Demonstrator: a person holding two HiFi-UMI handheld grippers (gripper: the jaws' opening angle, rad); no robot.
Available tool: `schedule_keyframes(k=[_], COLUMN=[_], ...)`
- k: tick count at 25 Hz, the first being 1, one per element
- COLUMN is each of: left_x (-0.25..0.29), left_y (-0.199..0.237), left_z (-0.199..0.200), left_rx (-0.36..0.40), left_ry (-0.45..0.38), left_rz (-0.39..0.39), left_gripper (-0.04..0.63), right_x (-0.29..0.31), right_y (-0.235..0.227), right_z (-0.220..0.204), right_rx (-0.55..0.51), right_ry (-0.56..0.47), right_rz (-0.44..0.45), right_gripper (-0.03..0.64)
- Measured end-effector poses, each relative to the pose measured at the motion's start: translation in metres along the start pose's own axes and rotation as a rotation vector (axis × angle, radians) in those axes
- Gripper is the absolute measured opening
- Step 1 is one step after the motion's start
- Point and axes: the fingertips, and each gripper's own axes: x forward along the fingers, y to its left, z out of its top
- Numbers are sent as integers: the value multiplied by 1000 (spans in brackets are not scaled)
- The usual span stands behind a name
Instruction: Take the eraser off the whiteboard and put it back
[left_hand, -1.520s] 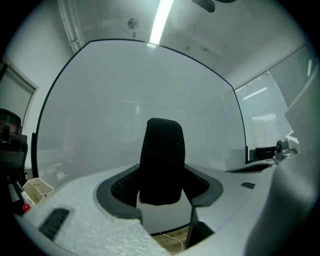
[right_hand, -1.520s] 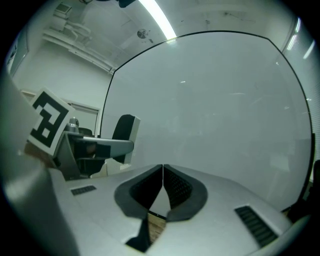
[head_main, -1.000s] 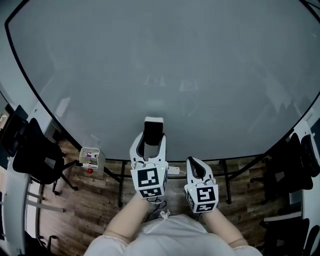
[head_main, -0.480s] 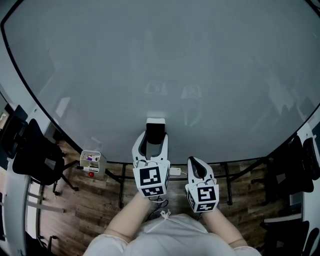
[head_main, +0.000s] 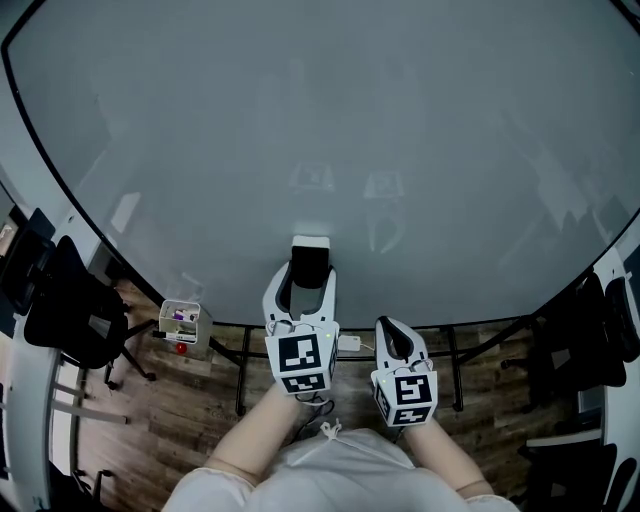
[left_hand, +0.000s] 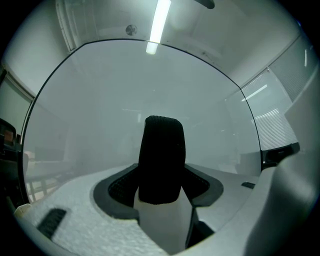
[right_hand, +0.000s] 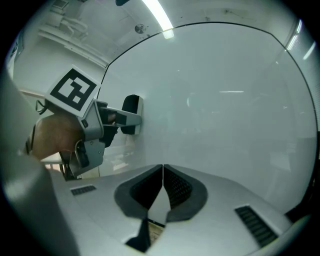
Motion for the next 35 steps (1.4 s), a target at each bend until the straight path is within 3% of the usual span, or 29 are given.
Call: schedule_keyframes(k=[5, 10, 19, 20, 23, 29, 35], left_x=[-13, -33, -69, -74, -90, -102, -110], left_y=[-7, -12, -37, -39, -42, -37, -48], left_z=[1, -18, -75, -80, -92, -96, -102], left_rx=[37, 32, 17, 15, -9, -22, -13], left_ry=[-27, 8, 145, 149, 160, 186, 191], left_rz=[-20, -26, -102, -103, -102, -59, -85], left_gripper=[285, 285, 284, 267, 72, 23, 17], right_x=[-6, -11, -21, -22, -27, -33, -39], right_y=[3, 9, 22, 22, 26, 33, 39], right_z=[-4, -7, -11, -12, -14, -17, -22], right_rx=[3, 4, 6, 6, 6, 3, 13], right_ry=[4, 1, -1, -1, -1, 2, 10], right_rz=[16, 30, 68, 70, 82, 100, 113], right_gripper=[28, 28, 28, 28, 28, 28, 28])
